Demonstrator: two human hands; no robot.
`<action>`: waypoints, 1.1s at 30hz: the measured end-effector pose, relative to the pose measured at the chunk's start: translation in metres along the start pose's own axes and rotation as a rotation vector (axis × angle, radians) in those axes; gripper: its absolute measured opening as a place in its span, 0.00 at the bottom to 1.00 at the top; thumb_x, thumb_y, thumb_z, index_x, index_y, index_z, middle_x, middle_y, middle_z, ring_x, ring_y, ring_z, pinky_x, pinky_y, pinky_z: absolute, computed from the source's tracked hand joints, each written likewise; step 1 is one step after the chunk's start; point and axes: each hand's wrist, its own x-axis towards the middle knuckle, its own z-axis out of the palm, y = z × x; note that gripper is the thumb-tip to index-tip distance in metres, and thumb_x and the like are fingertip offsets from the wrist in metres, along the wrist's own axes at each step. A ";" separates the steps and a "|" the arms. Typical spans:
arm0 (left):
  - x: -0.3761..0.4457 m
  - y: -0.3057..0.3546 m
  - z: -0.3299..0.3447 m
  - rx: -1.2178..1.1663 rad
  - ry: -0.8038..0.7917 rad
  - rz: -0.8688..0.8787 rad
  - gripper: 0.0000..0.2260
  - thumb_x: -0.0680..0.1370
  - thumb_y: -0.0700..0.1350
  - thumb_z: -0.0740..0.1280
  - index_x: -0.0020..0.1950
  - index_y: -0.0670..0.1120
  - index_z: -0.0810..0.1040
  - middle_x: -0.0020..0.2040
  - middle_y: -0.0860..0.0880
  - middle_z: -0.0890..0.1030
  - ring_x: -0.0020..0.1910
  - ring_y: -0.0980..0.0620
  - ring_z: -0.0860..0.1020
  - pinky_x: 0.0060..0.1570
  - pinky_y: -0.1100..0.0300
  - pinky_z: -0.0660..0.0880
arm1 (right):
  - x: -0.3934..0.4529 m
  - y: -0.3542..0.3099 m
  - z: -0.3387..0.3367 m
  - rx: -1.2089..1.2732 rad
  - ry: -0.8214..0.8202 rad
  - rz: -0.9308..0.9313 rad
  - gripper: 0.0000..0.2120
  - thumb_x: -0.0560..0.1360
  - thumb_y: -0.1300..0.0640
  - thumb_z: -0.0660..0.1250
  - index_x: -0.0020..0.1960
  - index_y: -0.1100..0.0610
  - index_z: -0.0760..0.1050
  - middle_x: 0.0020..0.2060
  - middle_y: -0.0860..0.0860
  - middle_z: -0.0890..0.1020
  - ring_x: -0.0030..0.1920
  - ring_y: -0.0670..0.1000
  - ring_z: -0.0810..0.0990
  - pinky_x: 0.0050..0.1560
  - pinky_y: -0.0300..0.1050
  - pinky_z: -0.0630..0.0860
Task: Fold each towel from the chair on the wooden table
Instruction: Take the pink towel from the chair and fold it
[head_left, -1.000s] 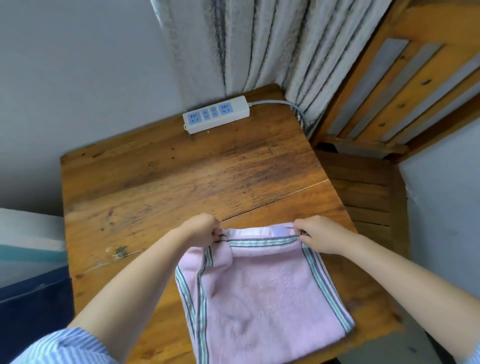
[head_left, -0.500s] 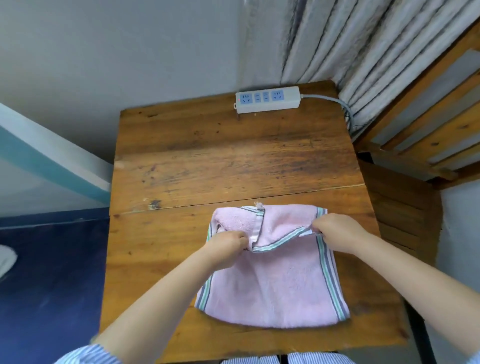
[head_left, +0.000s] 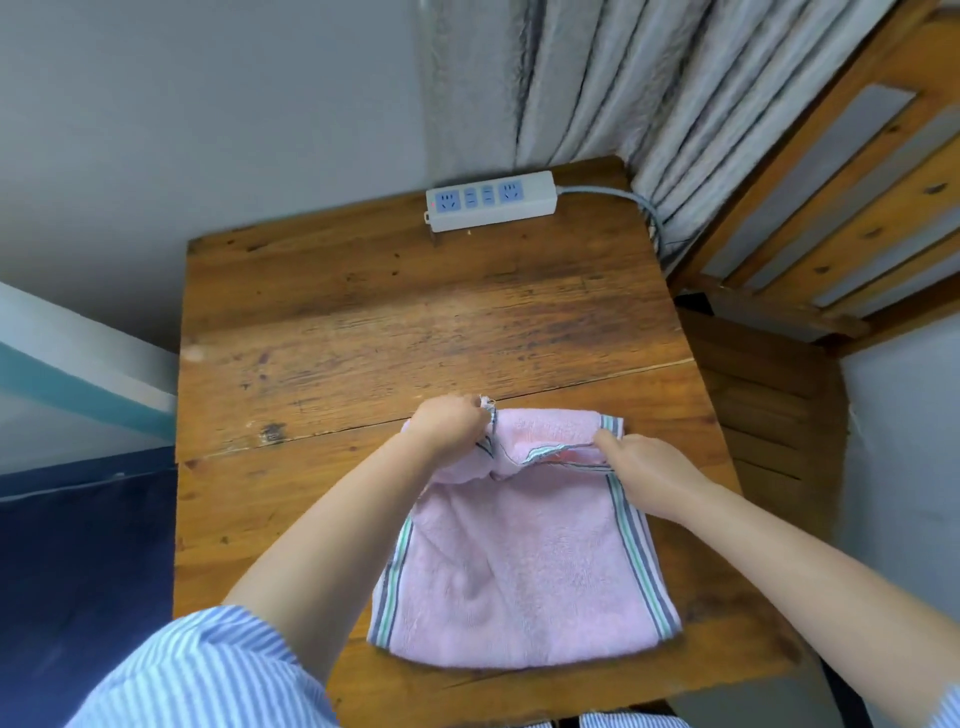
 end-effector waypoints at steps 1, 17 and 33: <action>0.004 -0.001 -0.002 0.010 0.005 0.044 0.12 0.78 0.42 0.57 0.57 0.39 0.74 0.62 0.42 0.71 0.62 0.43 0.70 0.48 0.54 0.68 | 0.000 0.000 0.002 0.010 -0.002 -0.008 0.24 0.72 0.70 0.61 0.64 0.56 0.60 0.40 0.53 0.74 0.36 0.49 0.70 0.27 0.38 0.62; 0.006 -0.042 -0.012 -0.008 0.109 0.134 0.12 0.81 0.45 0.55 0.56 0.39 0.72 0.55 0.40 0.75 0.53 0.42 0.75 0.47 0.52 0.70 | 0.005 0.019 -0.007 0.172 0.152 -0.063 0.15 0.73 0.70 0.57 0.55 0.56 0.70 0.44 0.52 0.76 0.48 0.53 0.75 0.38 0.41 0.68; -0.147 -0.087 -0.034 -0.071 0.525 -0.442 0.14 0.80 0.49 0.58 0.51 0.38 0.72 0.52 0.41 0.79 0.52 0.41 0.76 0.44 0.52 0.71 | 0.015 0.001 -0.136 0.128 0.478 -0.156 0.06 0.76 0.59 0.59 0.51 0.61 0.69 0.49 0.58 0.75 0.49 0.59 0.74 0.45 0.49 0.70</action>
